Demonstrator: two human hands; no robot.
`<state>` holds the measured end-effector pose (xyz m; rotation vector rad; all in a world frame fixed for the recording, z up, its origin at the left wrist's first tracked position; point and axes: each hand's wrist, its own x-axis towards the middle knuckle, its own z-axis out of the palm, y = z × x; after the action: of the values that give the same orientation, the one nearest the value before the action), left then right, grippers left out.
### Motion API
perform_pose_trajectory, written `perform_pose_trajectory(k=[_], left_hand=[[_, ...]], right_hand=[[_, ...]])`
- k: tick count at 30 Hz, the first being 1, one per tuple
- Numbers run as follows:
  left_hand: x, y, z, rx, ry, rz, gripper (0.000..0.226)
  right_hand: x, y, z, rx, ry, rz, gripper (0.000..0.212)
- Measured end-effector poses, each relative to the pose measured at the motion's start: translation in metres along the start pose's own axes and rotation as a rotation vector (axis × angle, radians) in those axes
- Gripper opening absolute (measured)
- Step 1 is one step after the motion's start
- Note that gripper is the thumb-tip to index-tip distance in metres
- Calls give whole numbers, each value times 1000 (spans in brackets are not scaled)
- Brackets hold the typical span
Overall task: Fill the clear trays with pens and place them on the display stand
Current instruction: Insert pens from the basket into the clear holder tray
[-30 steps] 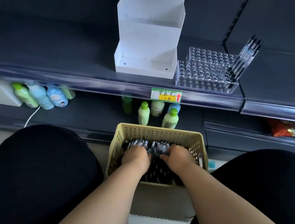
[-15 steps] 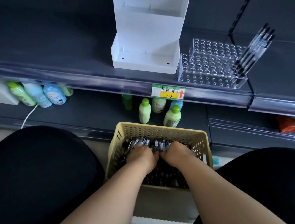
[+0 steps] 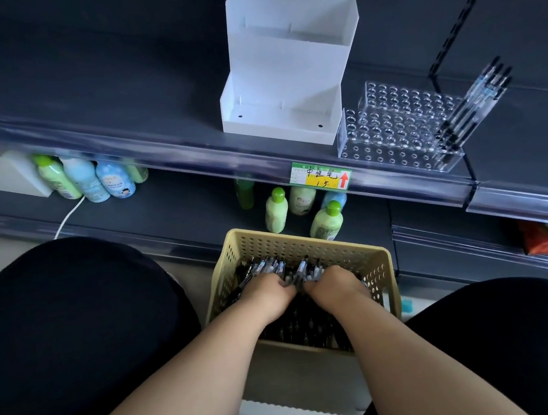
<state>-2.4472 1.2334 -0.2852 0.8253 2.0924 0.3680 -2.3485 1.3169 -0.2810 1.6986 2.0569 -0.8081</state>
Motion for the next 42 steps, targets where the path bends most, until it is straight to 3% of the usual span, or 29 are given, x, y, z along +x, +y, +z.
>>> perform_pose_trajectory(k=[6, 10, 13, 18, 21, 24, 30, 33, 39, 42], left_hand=[[-10, 3, -5, -83, 3, 44, 24], [-19, 10, -10, -177, 29, 85, 21], [-23, 18, -15, -195, 34, 84, 21], [-30, 26, -21, -319, 6, 127, 14], [-32, 30, -24, -313, 68, 184, 5], [-33, 36, -26, -294, 92, 227, 25], [-34, 48, -39, -329, 218, 252, 17], [-36, 69, -58, -357, 273, 322, 18], [-39, 143, -102, -264, 327, 573, 34], [-36, 180, -121, -255, 365, 685, 21]], right_hand=[[-2, 2, -8, 242, -69, -46, 29], [-12, 4, -22, 314, -209, -111, 25], [-22, 4, -36, 373, -201, -191, 21], [-31, 3, -54, 378, -25, -301, 5], [-33, 4, -58, 406, 72, -328, 12], [-36, 3, -61, 373, 139, -367, 15], [-40, 5, -85, 333, 325, -438, 18], [-47, 7, -120, 412, 470, -517, 33], [-62, 18, -221, 533, 770, -612, 9], [-58, 22, -267, 622, 888, -630, 14]])
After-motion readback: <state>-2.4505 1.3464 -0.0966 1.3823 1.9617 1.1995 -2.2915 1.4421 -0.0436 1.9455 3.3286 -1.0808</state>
